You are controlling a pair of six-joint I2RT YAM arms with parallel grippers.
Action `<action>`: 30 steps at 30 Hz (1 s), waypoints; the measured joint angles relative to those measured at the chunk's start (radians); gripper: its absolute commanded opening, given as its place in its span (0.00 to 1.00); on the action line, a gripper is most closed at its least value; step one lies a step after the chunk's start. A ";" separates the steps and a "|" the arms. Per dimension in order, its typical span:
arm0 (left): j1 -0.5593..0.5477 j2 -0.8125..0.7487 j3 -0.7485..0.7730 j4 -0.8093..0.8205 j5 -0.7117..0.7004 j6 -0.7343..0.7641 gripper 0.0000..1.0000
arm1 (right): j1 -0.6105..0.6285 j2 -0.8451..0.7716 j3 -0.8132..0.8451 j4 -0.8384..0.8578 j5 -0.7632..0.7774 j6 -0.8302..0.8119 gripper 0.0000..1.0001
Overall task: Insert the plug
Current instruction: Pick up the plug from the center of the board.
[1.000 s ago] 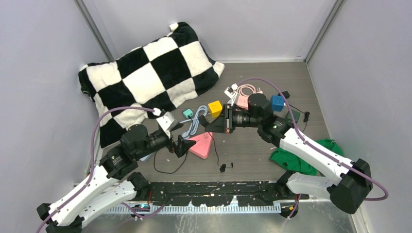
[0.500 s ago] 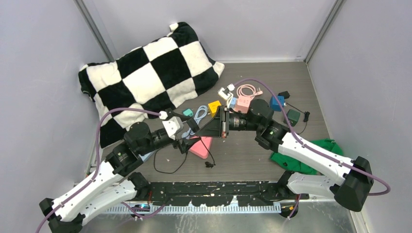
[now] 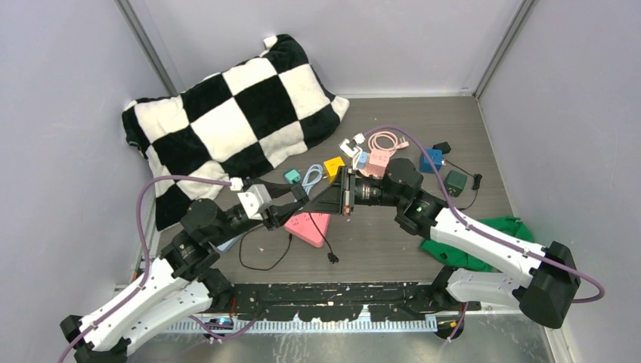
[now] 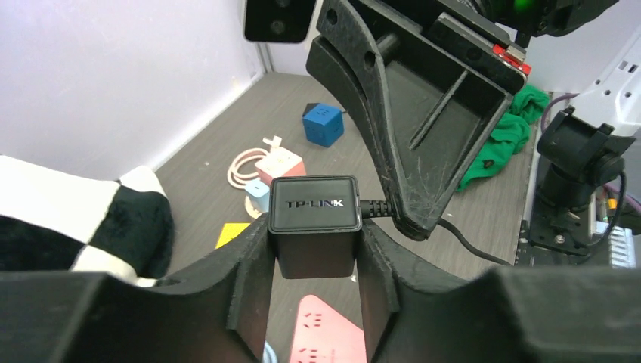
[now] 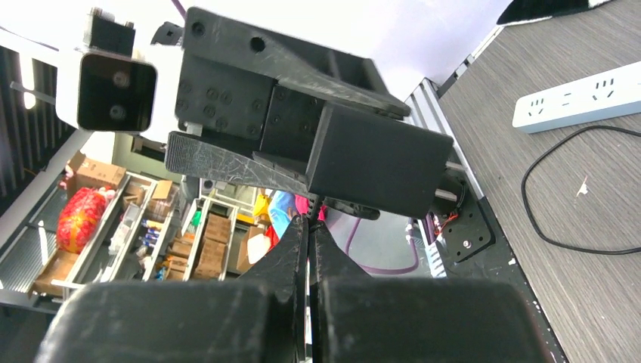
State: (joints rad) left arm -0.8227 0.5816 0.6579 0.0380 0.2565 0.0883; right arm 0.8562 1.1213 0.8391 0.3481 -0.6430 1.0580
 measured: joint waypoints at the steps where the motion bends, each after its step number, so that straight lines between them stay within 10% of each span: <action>1: 0.000 -0.002 0.000 0.002 0.000 -0.003 0.33 | 0.000 0.000 0.000 0.000 0.002 0.000 0.07; 16: 0.000 -0.026 0.000 -0.135 -0.067 0.117 0.24 | 0.002 -0.127 0.106 -0.451 0.261 -0.143 0.59; 30: 0.000 -0.004 0.010 -0.270 -0.089 0.182 0.23 | 0.060 0.062 0.406 -0.790 0.515 -0.244 0.67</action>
State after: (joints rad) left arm -0.8227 0.5774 0.6678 -0.2321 0.1680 0.2703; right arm 0.9161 1.1835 1.2453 -0.4423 -0.1284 0.8143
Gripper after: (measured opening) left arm 0.396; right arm 0.662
